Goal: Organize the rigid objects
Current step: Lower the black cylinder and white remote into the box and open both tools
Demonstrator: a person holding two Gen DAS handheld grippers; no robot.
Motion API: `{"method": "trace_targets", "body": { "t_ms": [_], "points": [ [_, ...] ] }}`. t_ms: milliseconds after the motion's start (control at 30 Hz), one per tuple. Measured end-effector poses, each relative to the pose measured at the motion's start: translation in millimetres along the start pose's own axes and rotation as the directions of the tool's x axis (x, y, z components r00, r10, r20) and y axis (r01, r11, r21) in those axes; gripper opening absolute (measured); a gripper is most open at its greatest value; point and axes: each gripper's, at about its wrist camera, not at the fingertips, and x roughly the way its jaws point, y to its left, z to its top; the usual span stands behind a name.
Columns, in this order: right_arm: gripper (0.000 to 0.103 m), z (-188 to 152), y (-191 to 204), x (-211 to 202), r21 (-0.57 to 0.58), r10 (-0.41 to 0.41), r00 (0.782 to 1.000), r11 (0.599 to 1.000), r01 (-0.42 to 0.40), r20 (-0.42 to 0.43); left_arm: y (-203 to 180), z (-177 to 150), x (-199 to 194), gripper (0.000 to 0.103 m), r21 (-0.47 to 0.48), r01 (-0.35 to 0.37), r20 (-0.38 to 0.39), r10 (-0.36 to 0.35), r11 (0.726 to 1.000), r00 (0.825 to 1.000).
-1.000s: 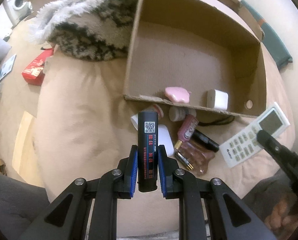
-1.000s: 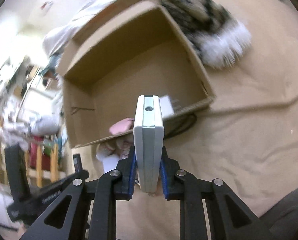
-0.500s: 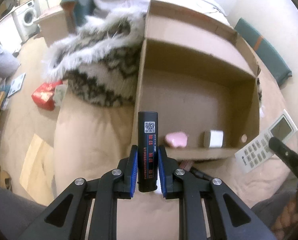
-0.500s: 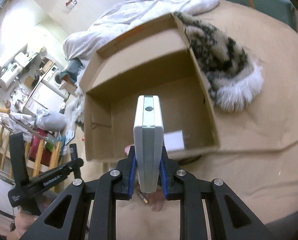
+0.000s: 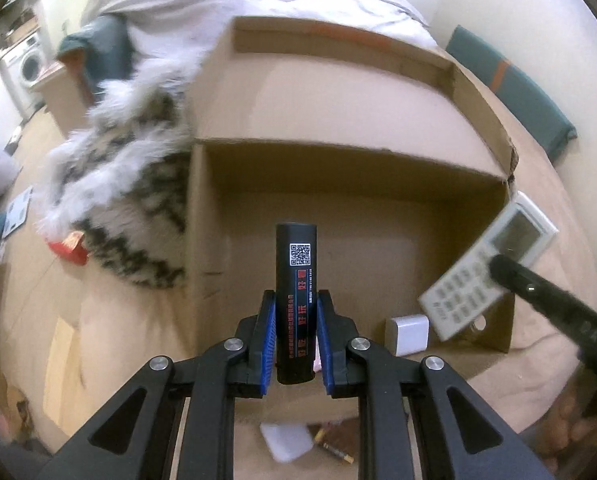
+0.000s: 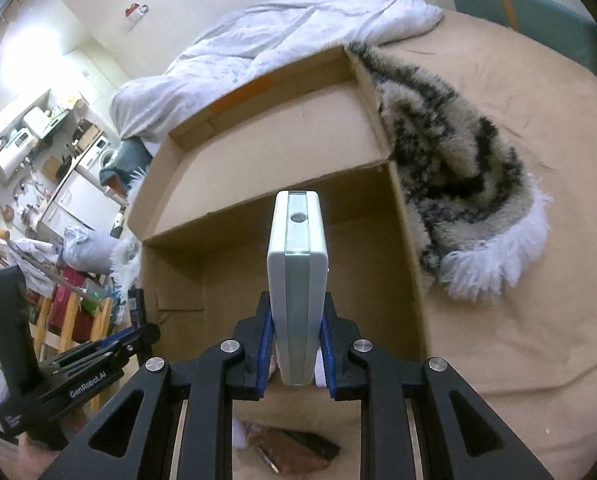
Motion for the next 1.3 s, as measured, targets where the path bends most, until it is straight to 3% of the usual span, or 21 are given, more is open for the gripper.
{"method": "trace_targets", "body": {
  "t_ms": [267, 600, 967, 1300],
  "points": [
    [0.023, -13, -3, 48, -0.032, 0.014, 0.996, 0.999, -0.016, -0.087, 3, -9, 43, 0.017, -0.005, -0.016, -0.052, 0.016, 1.0, 0.999],
    [0.023, -15, 10, 81, -0.085, 0.005, 0.99, 0.996, -0.018, -0.143, -9, -14, 58, 0.017, 0.05, -0.07, -0.05, 0.073, 0.996, 0.996],
    [0.023, -12, 20, 116, -0.104, -0.043, 0.979, 0.994, 0.023, -0.2, -13, -17, 74, 0.017, 0.044, -0.053, -0.069, 0.056, 0.998, 0.996],
    [0.023, -10, 16, 111, -0.077, -0.033, 0.985, 0.997, 0.02, -0.171, -6, -13, 84, 0.017, 0.046, -0.054, -0.075, 0.057, 0.997, 0.996]
  ]
}}
